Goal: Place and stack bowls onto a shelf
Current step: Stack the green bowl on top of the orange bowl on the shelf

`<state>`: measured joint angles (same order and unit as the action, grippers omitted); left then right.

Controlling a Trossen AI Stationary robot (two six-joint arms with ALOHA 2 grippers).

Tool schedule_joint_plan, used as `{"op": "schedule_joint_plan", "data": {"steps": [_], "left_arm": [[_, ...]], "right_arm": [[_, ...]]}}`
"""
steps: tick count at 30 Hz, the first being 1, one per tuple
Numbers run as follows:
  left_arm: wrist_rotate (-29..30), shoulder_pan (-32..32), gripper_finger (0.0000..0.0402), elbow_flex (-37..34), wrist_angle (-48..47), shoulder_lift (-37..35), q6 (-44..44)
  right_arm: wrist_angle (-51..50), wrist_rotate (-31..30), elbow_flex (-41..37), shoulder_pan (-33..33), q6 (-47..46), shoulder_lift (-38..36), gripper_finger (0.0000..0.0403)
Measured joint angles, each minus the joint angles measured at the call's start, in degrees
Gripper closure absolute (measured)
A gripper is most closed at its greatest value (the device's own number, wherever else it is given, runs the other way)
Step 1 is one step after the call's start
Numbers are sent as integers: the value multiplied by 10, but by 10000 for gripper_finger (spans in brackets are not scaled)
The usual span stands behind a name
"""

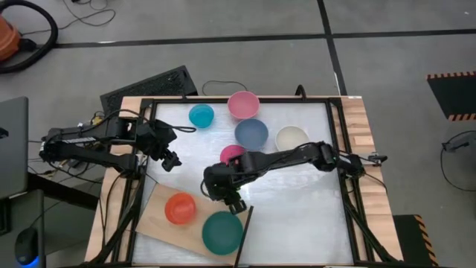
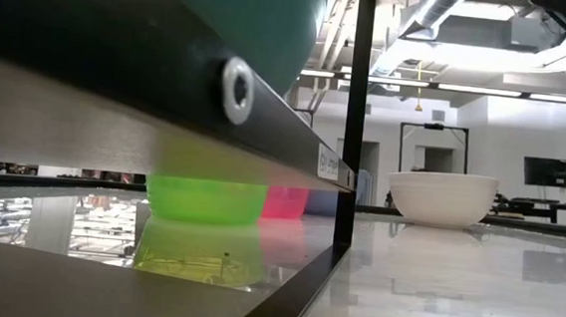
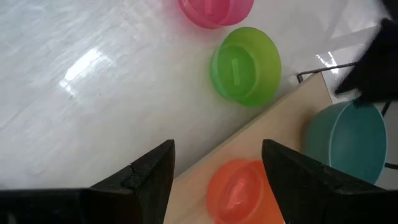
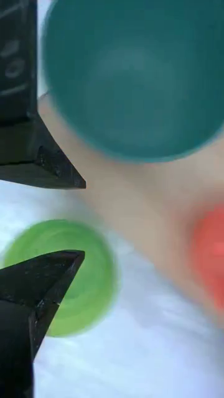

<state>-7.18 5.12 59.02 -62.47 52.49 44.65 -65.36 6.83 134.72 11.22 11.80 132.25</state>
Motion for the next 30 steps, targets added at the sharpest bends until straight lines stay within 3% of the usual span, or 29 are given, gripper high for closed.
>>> {"op": "schedule_joint_plan", "data": {"steps": [4, 11, 16, 25, 30], "left_arm": [[0, 0, 176, 0, 0, 0, 0], [15, 0, 176, 0, 0, 0, 0], [36, 0, 176, 0, 7, 0, 0], [62, -22, 176, 0, 80, 17, -30], [70, -33, 176, 0, 103, 87, -35]], "right_arm": [[-35, -28, 1, -22, -27, 23, 208], [-60, -80, -14, -64, -189, 18, 208], [-136, -86, -11, -80, -216, -4, 208], [-243, -135, -9, -54, -280, -84, 208], [-247, -164, -11, -17, -364, -132, 208]]}}
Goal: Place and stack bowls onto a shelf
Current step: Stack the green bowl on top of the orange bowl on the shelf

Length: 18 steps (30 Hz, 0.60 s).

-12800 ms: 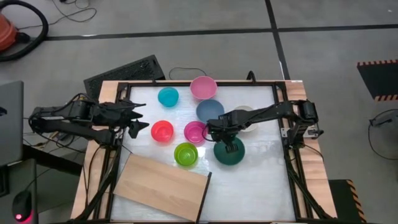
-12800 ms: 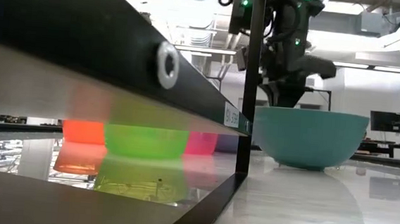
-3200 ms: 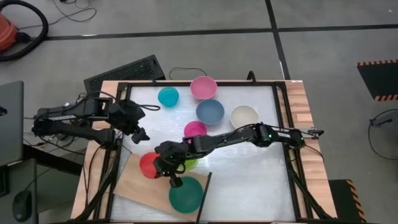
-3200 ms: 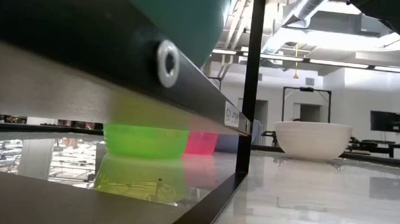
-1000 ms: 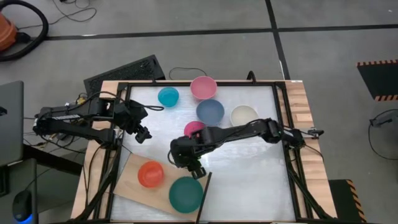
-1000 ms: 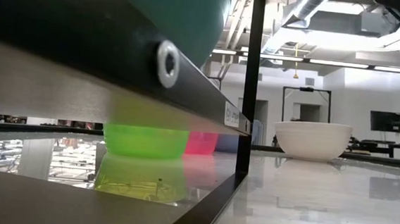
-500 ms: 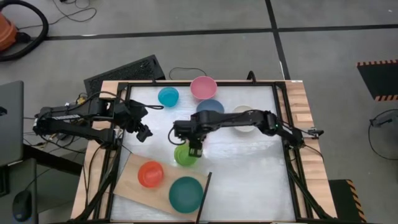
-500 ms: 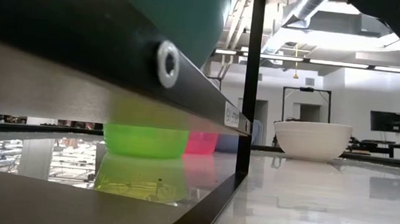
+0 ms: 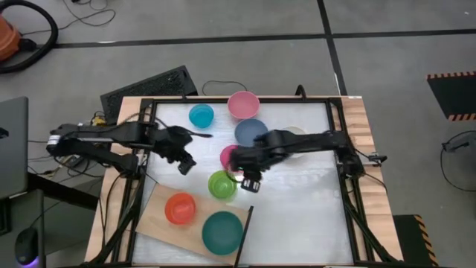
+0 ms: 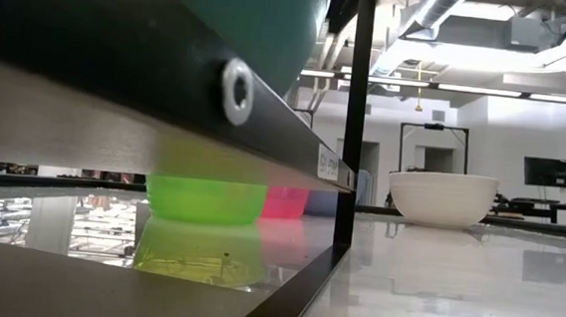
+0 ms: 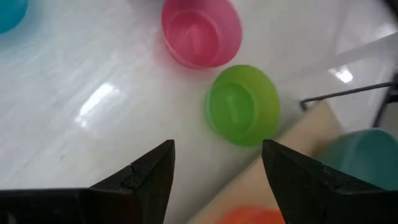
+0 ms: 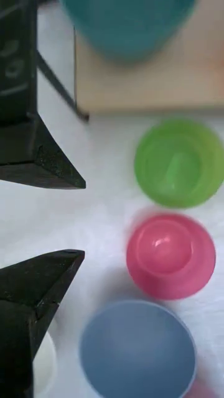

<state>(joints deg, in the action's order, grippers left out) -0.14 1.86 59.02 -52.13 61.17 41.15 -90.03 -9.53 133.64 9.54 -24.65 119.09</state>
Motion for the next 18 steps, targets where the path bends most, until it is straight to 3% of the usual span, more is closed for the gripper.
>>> {"op": "schedule_joint_plan", "data": {"steps": [3, 9, 18], "left_arm": [[6, 0, 176, 0, 11, 57, -3], [26, 0, 176, -1, 60, 167, -42], [-43, 0, 176, -1, 129, 276, -86]], "right_arm": [[0, -21, 0, 27, -60, -37, 209], [-1, -124, 1, 80, -183, -83, 214], [0, -163, 1, 123, -226, -75, 226]]}}
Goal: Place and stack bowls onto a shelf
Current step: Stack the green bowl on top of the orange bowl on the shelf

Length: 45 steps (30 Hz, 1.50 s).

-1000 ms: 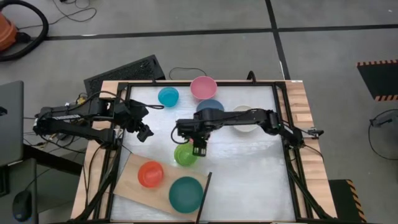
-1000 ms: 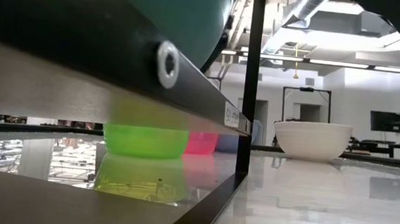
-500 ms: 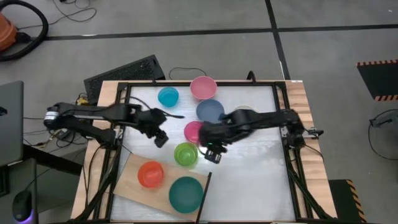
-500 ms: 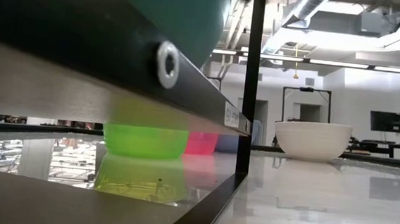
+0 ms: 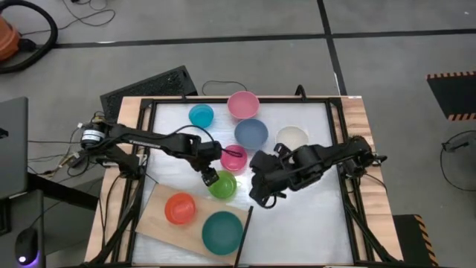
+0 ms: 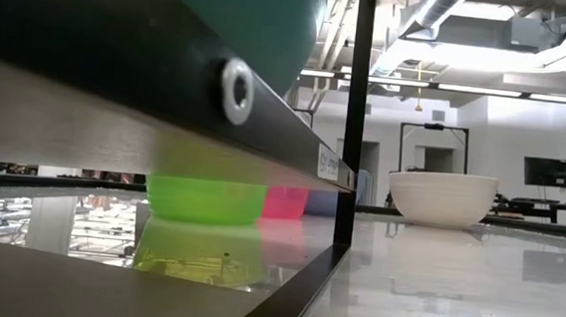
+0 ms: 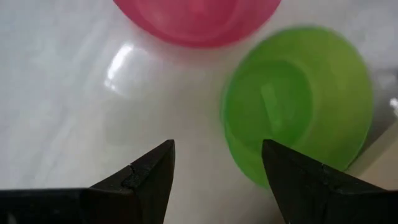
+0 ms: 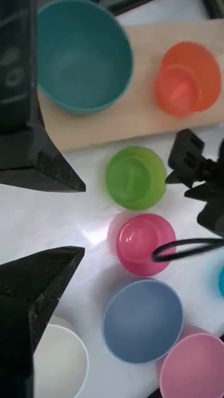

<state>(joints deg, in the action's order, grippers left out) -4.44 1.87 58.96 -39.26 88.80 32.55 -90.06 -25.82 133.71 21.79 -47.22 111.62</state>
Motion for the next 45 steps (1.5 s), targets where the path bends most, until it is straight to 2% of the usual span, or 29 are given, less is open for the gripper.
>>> {"op": "schedule_joint_plan", "data": {"steps": [6, 9, 11, 14, 17, 20, 23, 26, 33, 40, 45], "left_arm": [[-27, 14, 176, 24, -43, -44, -15], [-11, 30, 176, 46, -83, -91, -18], [11, 39, 176, 57, -107, -125, -18], [39, 53, 176, 70, -141, -186, -15], [41, 59, 176, 73, -160, -247, -21], [34, 59, 176, 73, -167, -307, -25], [37, 59, 176, 73, -172, -356, -14], [52, 59, 176, 73, -171, -392, 2], [96, 59, 176, 73, -176, -442, 20], [112, 59, 176, 73, -199, -445, 39], [112, 59, 176, 73, -208, -440, 39]], "right_arm": [[8, -28, -35, -26, 127, 0, 228], [15, -38, -60, -63, 209, 3, 228], [70, -22, -87, -87, 253, 2, 228], [201, 69, -144, -114, 335, 0, 228], [310, 165, -205, -125, 481, 4, 228], [401, 214, -267, -129, 634, 2, 228], [439, 254, -312, -130, 725, 3, 228], [478, 286, -356, -131, 763, 1, 228], [543, 295, -434, -133, 815, 2, 228], [592, 323, -488, -154, 852, 2, 228], [613, 325, -522, -168, 910, 2, 228]]}}
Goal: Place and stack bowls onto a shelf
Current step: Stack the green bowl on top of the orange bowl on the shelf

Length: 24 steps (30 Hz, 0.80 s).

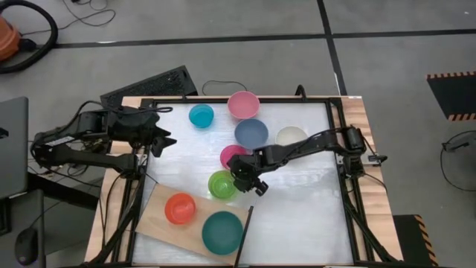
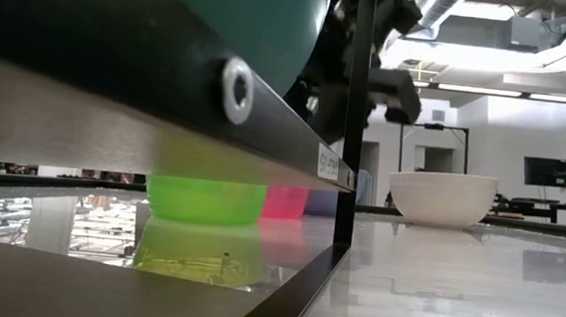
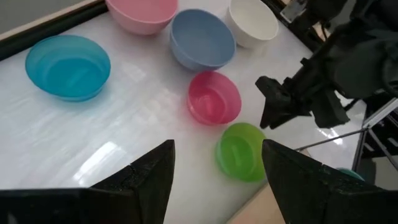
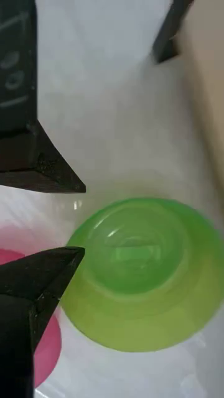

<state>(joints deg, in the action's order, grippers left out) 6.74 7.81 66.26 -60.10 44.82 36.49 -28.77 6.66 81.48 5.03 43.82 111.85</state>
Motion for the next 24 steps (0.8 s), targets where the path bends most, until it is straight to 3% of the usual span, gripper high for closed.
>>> {"op": "schedule_joint_plan", "data": {"steps": [12, 18, 24], "left_arm": [[12, 0, 176, 0, -11, 2, -2], [12, 0, 176, 0, -17, 1, -2], [13, 0, 176, 0, -24, 1, -2]], "right_arm": [[25, 27, -4, -6, 86, 35, 228], [-4, -49, 33, 14, 121, 92, 230], [-36, -66, 71, 16, 101, 100, 291]]}}
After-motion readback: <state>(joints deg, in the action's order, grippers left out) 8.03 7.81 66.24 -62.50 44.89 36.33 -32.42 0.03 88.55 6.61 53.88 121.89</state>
